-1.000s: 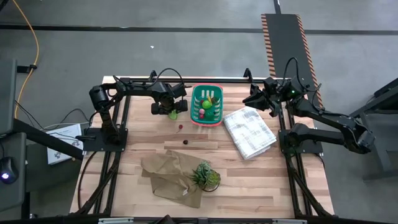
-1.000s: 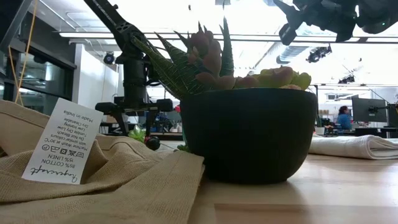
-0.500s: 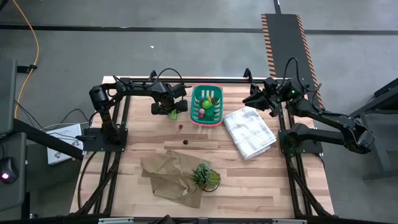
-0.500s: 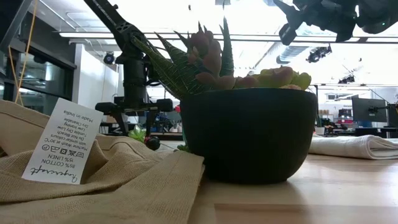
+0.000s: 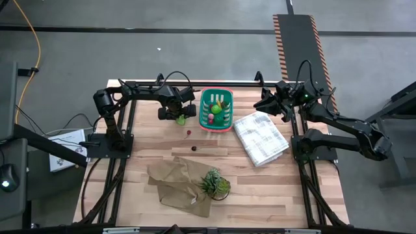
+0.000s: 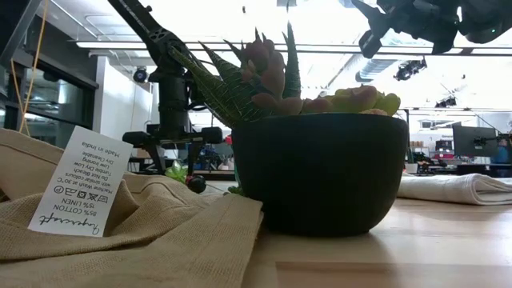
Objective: Pick and placing Produce into tupperware
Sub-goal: Put the green starfruit into the green basket
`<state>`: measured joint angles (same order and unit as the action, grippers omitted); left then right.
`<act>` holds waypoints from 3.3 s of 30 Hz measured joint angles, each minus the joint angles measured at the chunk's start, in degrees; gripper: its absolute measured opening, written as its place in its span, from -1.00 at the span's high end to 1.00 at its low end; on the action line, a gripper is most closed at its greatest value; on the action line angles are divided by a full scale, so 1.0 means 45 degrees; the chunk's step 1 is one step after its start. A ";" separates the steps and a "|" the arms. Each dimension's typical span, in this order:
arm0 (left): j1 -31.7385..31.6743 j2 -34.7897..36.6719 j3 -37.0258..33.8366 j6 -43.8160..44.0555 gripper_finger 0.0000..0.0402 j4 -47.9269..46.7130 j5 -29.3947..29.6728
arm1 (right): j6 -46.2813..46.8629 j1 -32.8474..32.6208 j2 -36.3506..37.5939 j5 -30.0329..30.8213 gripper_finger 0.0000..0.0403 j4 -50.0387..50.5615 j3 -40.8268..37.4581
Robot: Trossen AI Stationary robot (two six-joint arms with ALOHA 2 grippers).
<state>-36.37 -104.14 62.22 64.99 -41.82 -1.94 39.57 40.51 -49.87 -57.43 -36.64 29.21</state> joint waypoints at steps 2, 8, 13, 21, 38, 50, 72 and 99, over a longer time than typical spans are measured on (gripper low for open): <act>0.0002 0.0000 0.0000 0.0000 -0.12 0.0000 0.0000 | 0.0000 0.0000 0.0001 0.0000 0.61 0.0000 0.0000; -0.0001 0.0000 -0.0002 0.0005 -0.12 0.0000 -0.0003 | 0.0000 0.0000 0.0000 0.0000 0.61 0.0000 0.0000; -0.0003 0.0000 -0.0005 0.0010 -0.12 0.0000 -0.0003 | 0.0000 0.0000 0.0001 0.0000 0.61 0.0000 0.0000; 0.0000 0.0000 -0.0005 0.0010 -0.12 0.0000 -0.0003 | 0.0000 -0.0002 -0.0004 0.0000 0.61 0.0000 0.0000; 0.0002 0.0000 -0.0005 0.0008 -0.11 0.0000 -0.0003 | -0.0039 -0.0001 0.0001 0.0000 0.61 0.0000 0.0000; 0.0002 0.0000 -0.0005 -0.0015 -0.12 0.0049 -0.0051 | -0.0136 -0.0002 -0.0001 0.0000 0.61 0.0000 0.0000; 0.0002 0.0000 -0.0005 -0.0034 -0.03 0.0087 -0.0153 | -0.0131 0.0000 -0.0002 0.0000 0.61 0.0000 0.0000; 0.0007 0.0000 -0.0005 -0.0034 -0.15 0.0092 -0.0143 | -0.0131 0.0000 0.0000 0.0000 0.61 0.0005 0.0000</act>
<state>-36.34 -104.14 62.19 64.84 -41.41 -2.59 38.98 40.51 -49.87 -57.43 -36.62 29.21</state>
